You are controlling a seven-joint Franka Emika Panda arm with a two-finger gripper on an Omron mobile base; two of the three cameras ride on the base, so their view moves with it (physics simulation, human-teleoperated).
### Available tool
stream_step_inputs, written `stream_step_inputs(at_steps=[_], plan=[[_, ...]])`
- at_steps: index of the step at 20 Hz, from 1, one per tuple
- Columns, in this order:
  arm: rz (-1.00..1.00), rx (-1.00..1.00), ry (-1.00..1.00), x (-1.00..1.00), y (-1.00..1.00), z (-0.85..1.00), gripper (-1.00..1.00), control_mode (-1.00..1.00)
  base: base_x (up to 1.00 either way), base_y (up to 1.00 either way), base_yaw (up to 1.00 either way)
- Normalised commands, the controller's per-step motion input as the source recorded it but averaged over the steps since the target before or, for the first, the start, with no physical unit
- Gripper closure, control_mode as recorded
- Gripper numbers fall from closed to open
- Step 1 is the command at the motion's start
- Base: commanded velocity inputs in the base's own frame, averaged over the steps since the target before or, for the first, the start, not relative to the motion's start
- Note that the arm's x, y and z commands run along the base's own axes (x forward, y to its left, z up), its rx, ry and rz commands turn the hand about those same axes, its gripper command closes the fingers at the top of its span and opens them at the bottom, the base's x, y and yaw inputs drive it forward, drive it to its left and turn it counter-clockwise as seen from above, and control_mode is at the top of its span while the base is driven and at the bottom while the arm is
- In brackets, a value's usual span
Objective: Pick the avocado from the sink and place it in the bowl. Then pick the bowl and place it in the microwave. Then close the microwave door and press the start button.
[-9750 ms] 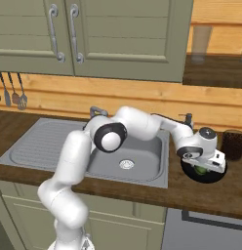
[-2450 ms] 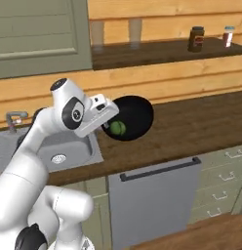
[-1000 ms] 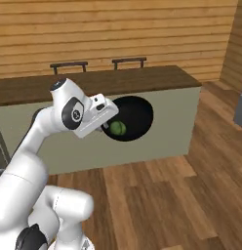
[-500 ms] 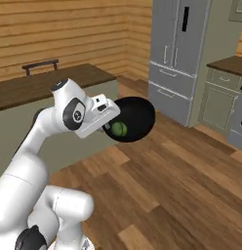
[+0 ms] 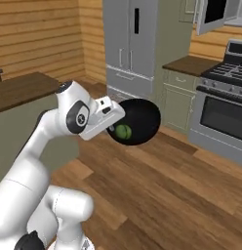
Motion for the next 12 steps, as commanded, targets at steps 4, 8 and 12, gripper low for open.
stream_step_inputs(at_steps=[4, 8, 12], plan=[[0.0, 0.0, 0.0, 0.0, 0.0, 0.0, 1.0, 1.0, 1.0, -0.39, -0.27], [0.0, 0.0, 0.0, 0.0, 0.0, 0.0, 1.0, 1.0, 1.0, -0.22, -0.29], [0.0, 0.0, 0.0, 0.0, 0.0, 0.0, 1.0, 1.0, 1.0, -0.16, -0.32]])
